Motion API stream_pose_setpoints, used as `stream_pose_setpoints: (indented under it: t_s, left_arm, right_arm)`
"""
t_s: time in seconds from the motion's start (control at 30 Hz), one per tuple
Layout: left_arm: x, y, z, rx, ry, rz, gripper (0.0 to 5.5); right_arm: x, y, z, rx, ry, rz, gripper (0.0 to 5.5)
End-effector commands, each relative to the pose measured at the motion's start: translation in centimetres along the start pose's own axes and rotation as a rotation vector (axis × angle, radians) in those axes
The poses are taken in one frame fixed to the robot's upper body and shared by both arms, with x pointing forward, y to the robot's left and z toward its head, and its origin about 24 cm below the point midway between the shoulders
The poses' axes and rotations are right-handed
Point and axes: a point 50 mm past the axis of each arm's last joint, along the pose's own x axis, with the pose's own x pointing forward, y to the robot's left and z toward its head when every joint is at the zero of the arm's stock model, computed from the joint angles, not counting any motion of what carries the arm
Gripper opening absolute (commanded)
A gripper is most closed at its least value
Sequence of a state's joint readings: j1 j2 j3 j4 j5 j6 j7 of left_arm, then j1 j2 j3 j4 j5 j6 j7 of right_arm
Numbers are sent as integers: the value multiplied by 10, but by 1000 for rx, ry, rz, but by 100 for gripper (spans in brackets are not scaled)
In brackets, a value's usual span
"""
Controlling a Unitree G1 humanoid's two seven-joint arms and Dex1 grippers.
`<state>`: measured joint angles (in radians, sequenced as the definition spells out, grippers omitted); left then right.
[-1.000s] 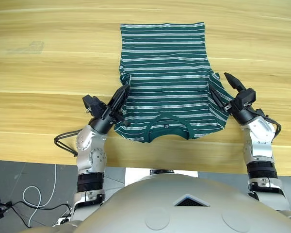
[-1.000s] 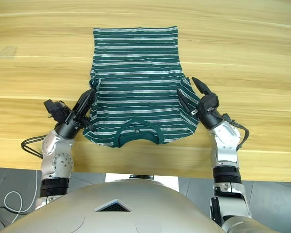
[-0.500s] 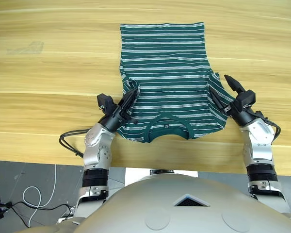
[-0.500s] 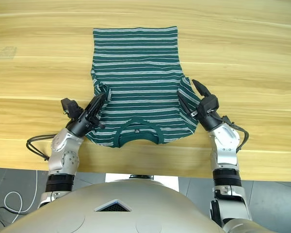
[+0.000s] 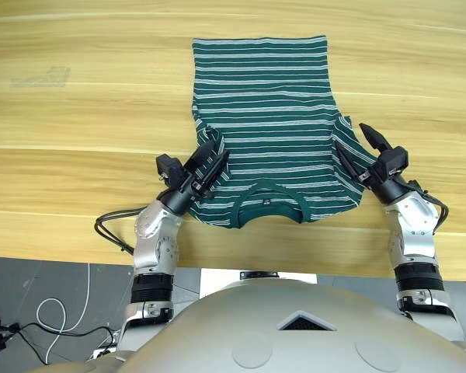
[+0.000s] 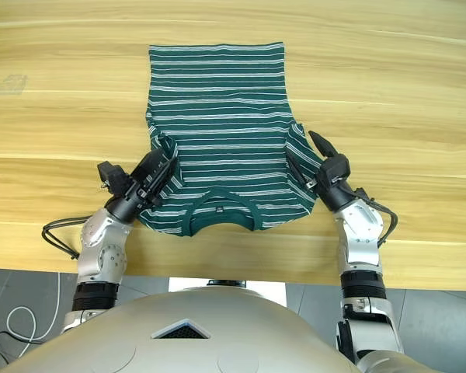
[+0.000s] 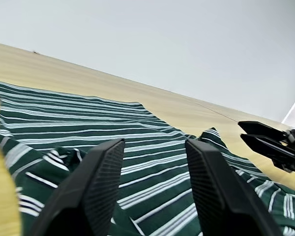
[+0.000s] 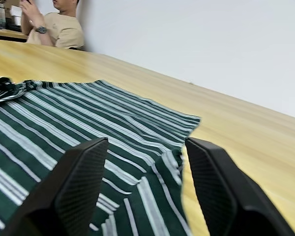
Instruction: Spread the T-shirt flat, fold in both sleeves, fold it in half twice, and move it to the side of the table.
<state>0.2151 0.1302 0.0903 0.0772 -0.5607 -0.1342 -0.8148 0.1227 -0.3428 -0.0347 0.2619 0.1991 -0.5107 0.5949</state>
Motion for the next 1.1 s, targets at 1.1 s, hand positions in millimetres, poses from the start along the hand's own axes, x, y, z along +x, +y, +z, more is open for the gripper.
stream_pose_setpoints:
  t_s: [1.1]
  left_arm:
    - [-16,40,54,164,-223,351,226]
  right_arm:
    - [-22,-6,-30,276,212,-214,290]
